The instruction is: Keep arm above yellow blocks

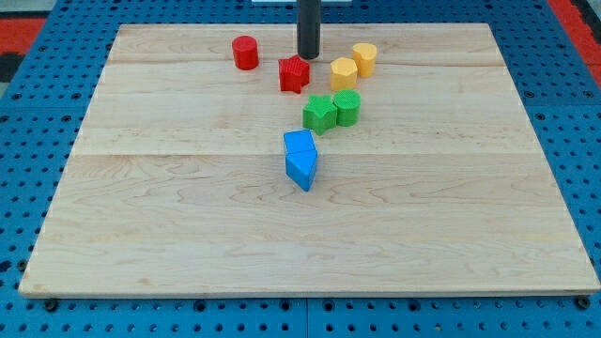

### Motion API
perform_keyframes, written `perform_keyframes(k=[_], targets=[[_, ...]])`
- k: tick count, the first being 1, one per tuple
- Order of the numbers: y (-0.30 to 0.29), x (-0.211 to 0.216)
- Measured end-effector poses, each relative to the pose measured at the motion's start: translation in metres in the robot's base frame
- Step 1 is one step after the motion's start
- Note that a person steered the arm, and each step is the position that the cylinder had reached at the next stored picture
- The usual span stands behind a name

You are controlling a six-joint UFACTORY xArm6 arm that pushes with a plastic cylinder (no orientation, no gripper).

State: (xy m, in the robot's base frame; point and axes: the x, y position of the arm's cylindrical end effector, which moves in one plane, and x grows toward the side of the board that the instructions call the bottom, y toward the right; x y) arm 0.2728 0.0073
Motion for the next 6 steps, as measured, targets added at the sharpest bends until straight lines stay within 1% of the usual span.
perform_keyframes(k=[1, 2, 3, 4, 5, 6], targets=[[-0.003, 0.016], [-0.010, -0.004], [0.005, -0.057], [0.083, -0.081], [0.150, -0.060], [0.093, -0.038]])
